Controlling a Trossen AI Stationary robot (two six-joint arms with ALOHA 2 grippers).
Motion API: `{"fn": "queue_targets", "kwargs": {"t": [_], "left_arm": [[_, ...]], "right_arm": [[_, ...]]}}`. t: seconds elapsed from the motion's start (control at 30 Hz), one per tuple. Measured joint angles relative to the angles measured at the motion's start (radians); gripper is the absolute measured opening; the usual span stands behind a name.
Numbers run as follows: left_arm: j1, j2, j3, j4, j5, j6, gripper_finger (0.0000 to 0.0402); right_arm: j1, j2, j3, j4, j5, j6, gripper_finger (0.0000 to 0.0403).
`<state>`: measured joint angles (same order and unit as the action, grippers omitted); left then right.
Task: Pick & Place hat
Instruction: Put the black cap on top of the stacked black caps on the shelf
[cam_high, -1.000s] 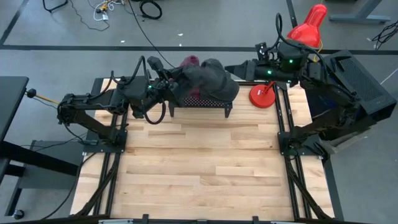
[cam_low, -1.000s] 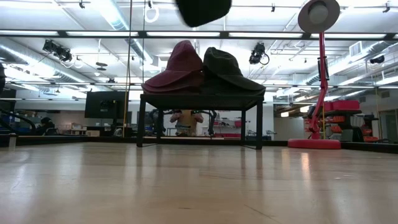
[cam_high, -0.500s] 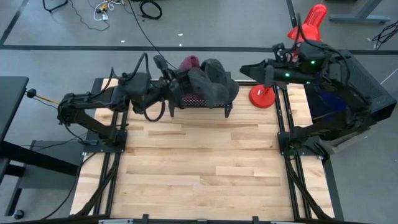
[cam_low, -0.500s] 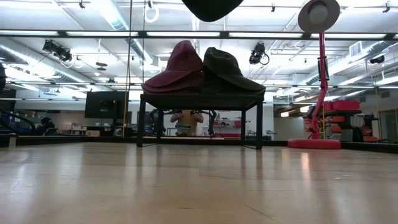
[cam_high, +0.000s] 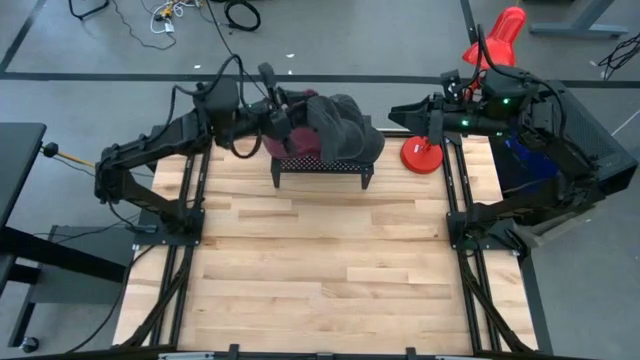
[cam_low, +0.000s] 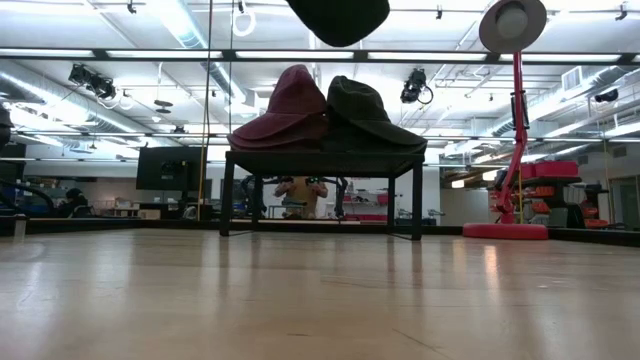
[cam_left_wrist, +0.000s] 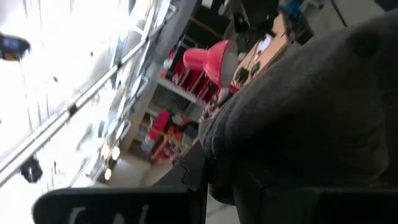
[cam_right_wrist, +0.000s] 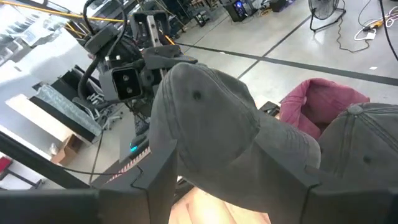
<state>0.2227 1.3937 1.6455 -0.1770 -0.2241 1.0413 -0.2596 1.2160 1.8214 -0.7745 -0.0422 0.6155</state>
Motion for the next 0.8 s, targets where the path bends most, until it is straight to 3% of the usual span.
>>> {"fn": "queue_targets", "kwargs": {"t": [0.43, 0.8], "left_arm": [[0.207, 0.008, 0.0, 0.074, 0.312, -0.013, 0.005], [0.296, 0.109, 0.0, 0.275, 0.458, -0.01, 0.005]], "right_arm": [[0.0, -0.008, 0.0, 0.143, -0.086, -0.098, 0.0204], [-0.001, -0.008, 0.0, 0.137, -0.078, -0.101, 0.0204]]}}
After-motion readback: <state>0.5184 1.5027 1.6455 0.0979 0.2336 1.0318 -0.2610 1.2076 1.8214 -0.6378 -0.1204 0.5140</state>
